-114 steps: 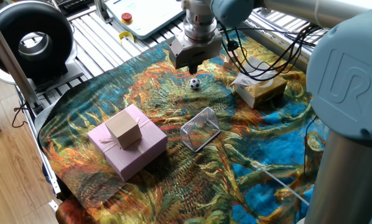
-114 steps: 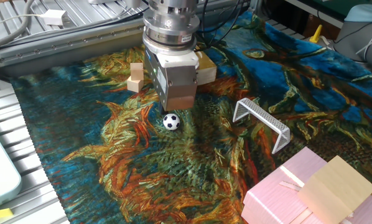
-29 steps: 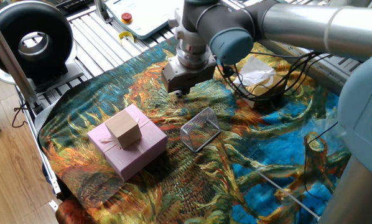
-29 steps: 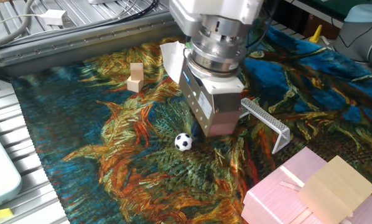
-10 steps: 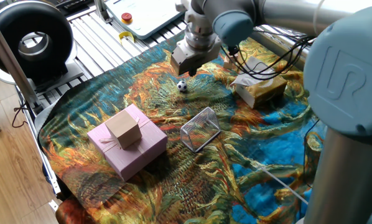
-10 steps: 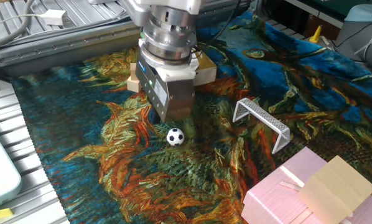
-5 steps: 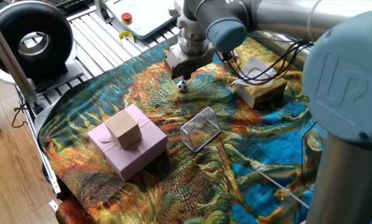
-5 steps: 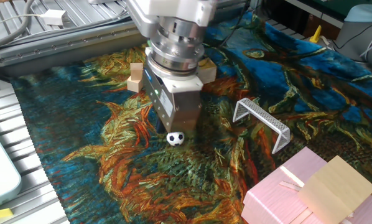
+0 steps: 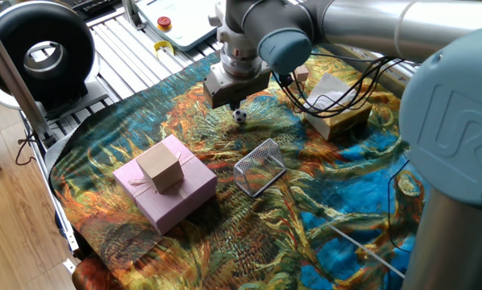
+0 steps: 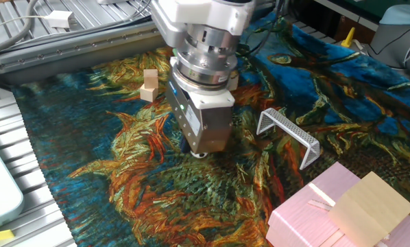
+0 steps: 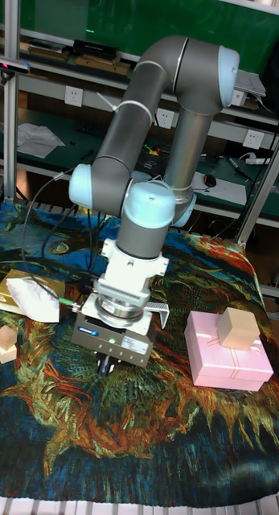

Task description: Push the soccer ball into the goal

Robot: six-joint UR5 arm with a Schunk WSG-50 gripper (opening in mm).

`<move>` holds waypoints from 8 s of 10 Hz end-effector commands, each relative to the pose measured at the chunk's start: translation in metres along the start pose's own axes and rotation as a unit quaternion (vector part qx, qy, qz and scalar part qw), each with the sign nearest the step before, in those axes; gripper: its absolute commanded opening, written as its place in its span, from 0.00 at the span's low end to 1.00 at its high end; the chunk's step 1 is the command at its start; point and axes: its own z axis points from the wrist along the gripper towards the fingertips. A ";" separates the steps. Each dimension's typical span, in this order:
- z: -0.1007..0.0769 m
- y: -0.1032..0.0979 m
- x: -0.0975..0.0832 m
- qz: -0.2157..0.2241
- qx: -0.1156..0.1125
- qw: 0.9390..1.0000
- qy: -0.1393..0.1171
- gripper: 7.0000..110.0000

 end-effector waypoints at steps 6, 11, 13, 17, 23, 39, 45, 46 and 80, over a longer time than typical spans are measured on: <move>-0.002 -0.026 -0.012 -0.014 0.000 1.000 -0.006 0.00; 0.010 -0.043 -0.009 -0.023 -0.007 1.000 -0.010 0.00; 0.011 -0.038 -0.004 -0.017 -0.008 1.000 -0.010 0.00; 0.005 -0.021 0.004 -0.004 -0.007 1.000 -0.008 0.00; 0.012 -0.015 0.013 -0.012 -0.001 1.000 -0.003 0.00; 0.005 -0.016 0.040 -0.011 -0.009 1.000 -0.009 0.00; -0.005 0.016 0.051 0.019 -0.010 1.000 -0.005 0.00; -0.007 0.021 0.052 0.024 -0.010 1.000 -0.005 0.00; 0.011 0.041 -0.036 0.019 -0.019 0.999 -0.027 0.00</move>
